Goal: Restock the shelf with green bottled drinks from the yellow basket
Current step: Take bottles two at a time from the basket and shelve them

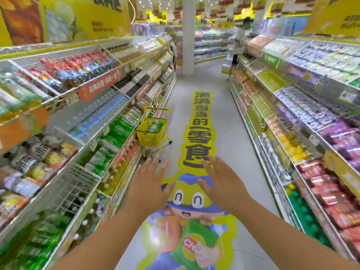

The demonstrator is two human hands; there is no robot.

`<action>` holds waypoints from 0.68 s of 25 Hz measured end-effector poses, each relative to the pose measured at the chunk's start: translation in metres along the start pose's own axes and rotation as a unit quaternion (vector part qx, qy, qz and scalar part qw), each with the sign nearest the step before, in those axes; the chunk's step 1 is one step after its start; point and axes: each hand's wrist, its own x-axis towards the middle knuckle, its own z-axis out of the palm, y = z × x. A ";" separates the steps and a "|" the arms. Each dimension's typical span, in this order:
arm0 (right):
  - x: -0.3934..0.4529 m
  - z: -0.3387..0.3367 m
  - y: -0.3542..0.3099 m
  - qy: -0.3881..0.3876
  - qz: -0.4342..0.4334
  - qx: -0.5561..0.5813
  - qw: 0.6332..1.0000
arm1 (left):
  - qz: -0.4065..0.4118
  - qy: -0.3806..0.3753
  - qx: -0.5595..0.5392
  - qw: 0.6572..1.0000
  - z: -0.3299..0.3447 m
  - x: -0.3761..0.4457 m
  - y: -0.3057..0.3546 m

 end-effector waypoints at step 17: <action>0.379 0.098 0.191 -0.057 -0.010 0.021 0.998 | -0.026 0.020 0.042 0.999 0.120 0.411 -0.046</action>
